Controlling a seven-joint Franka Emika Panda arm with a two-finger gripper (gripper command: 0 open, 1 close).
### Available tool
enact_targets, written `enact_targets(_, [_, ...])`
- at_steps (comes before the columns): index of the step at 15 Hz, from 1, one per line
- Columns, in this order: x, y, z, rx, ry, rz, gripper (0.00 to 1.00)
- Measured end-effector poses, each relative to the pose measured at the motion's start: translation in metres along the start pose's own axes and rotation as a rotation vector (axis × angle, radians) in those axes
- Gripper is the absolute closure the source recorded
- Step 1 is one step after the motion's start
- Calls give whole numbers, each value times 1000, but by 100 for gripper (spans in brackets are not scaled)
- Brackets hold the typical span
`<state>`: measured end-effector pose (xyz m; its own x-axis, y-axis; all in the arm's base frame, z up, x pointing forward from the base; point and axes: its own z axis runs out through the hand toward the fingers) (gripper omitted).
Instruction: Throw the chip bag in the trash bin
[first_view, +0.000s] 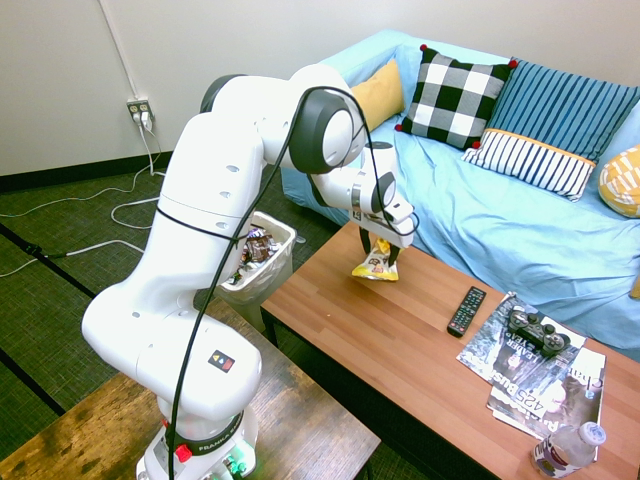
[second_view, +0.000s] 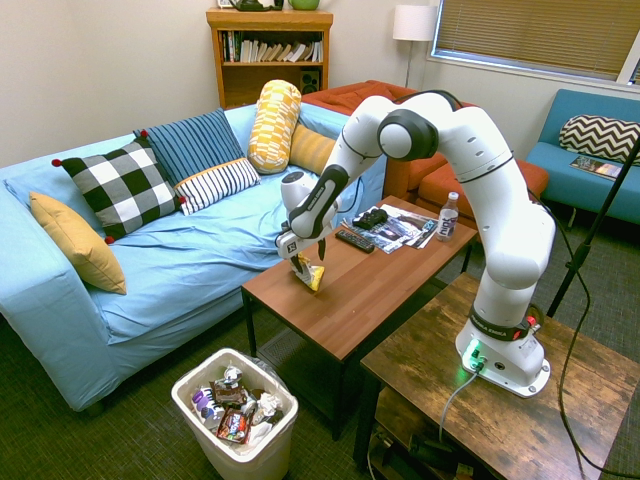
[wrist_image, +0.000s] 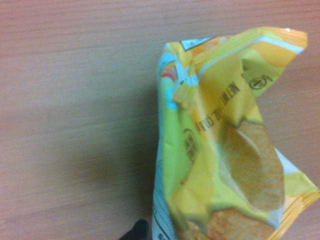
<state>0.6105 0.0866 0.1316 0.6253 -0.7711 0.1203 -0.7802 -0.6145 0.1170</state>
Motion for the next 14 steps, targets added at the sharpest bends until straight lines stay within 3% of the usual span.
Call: enact_targets(14, [1,-1,8,-7,16,20,100])
